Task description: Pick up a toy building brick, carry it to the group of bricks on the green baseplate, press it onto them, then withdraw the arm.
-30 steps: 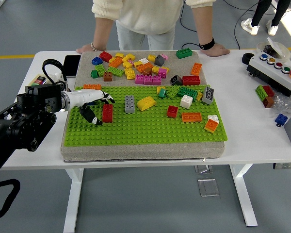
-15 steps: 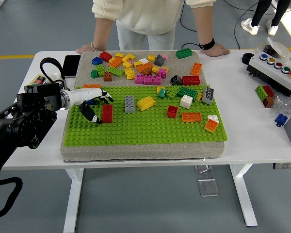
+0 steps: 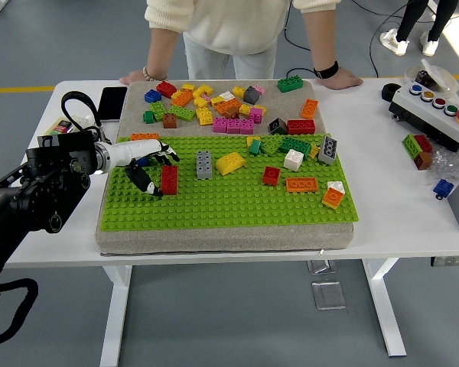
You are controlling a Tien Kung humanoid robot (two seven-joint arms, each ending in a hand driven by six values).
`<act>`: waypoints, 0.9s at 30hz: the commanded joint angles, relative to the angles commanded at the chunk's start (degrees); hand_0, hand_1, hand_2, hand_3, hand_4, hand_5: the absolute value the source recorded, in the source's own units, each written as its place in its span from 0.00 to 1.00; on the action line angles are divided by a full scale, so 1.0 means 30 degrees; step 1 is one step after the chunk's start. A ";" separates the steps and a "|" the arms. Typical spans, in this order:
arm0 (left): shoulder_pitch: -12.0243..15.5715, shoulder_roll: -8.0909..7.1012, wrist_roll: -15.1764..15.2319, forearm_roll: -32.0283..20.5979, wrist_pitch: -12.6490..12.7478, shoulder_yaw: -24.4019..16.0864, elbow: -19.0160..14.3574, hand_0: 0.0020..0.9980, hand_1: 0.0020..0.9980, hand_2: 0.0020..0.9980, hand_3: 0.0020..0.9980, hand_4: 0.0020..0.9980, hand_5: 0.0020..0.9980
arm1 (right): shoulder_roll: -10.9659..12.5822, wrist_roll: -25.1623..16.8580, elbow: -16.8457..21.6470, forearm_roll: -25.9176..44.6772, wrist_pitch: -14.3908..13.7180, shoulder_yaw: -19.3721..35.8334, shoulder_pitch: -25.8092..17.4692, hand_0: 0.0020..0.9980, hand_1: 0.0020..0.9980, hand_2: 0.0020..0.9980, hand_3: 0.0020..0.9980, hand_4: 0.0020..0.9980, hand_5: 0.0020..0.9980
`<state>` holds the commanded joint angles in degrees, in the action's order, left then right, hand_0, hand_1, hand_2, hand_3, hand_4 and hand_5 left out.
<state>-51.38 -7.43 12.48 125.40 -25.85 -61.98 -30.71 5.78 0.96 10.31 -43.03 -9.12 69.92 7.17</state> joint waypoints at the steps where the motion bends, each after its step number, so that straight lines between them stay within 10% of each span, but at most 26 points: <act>1: 0.0009 0.0003 -0.0043 -0.0125 -0.0019 -0.0026 0.0000 0.87 0.83 0.80 0.85 0.95 0.15 | -0.0002 -0.0004 0.0000 0.0008 -0.0004 -0.0007 0.0005 0.72 0.64 0.68 0.62 0.95 0.49; 27: 0.0336 0.0120 -0.0813 -0.1618 0.1094 0.0045 0.0177 0.78 0.75 0.72 0.73 0.77 0.11 | -0.0031 0.0006 0.0000 -0.0044 0.0048 0.0090 -0.0034 0.72 0.64 0.68 0.61 0.94 0.49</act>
<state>-50.37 -7.07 10.04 120.55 -22.56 -61.85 -30.18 5.69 0.97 10.31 -43.16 -8.98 70.19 7.07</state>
